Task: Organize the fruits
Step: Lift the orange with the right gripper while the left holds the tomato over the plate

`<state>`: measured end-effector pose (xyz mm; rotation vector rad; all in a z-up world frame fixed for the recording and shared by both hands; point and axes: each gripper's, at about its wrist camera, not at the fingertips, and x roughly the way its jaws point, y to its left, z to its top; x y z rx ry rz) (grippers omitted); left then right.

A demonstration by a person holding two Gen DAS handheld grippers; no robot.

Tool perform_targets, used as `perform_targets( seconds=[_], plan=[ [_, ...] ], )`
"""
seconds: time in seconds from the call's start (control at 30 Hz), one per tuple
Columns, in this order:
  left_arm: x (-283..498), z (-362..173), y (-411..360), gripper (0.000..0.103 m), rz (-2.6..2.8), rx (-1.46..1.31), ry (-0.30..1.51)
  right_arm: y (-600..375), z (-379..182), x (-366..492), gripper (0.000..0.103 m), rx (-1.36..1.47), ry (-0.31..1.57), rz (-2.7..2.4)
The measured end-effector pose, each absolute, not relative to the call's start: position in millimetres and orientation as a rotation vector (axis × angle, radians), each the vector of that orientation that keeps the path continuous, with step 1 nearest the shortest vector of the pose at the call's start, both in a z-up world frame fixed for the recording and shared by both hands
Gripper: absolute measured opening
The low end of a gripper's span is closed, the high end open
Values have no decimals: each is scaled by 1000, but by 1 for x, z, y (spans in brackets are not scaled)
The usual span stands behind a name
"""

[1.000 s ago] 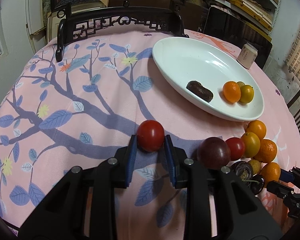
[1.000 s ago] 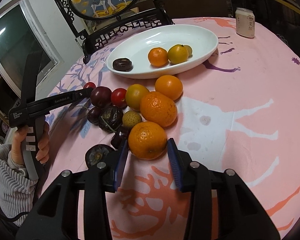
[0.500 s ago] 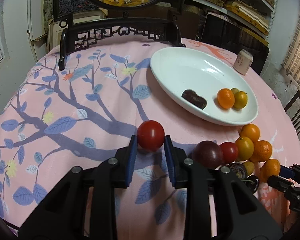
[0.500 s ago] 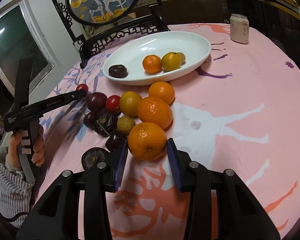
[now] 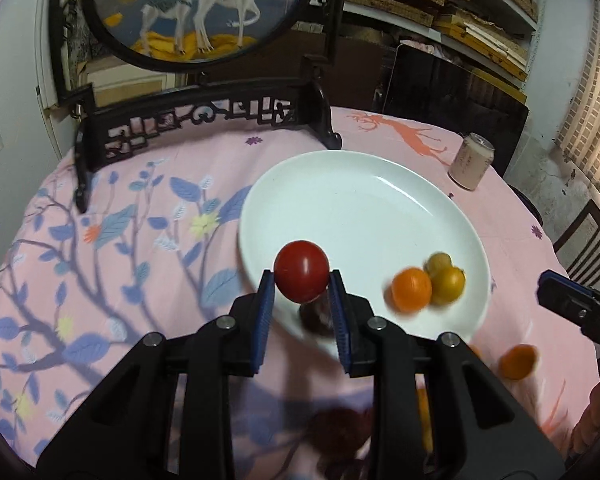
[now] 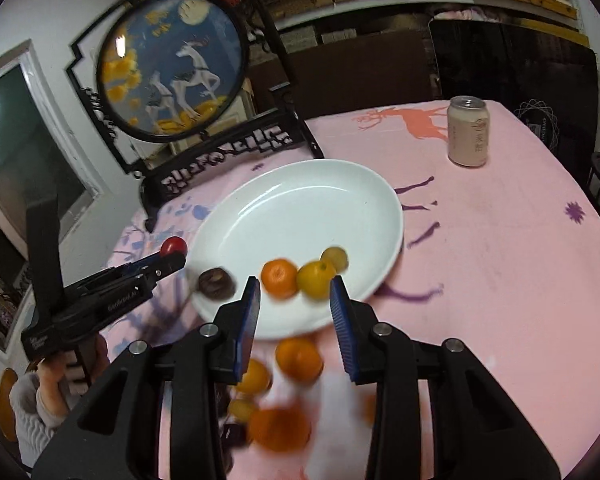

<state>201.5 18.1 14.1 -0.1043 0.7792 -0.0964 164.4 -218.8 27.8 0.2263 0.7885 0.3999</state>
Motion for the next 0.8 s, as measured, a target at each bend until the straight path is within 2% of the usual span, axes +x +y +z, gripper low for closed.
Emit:
perform_targets(
  seconds=[0.2, 0.5, 0.8],
  plan=[
    [201, 1, 17, 28, -125, -85, 796, -252, 9, 138, 39, 159, 833, 358],
    [184, 14, 15, 28, -154, -96, 761, -337, -17, 109, 40, 273, 833, 168],
    [179, 13, 20, 28, -149, -101, 761, -348, -27, 113, 42, 150, 832, -21]
  ],
)
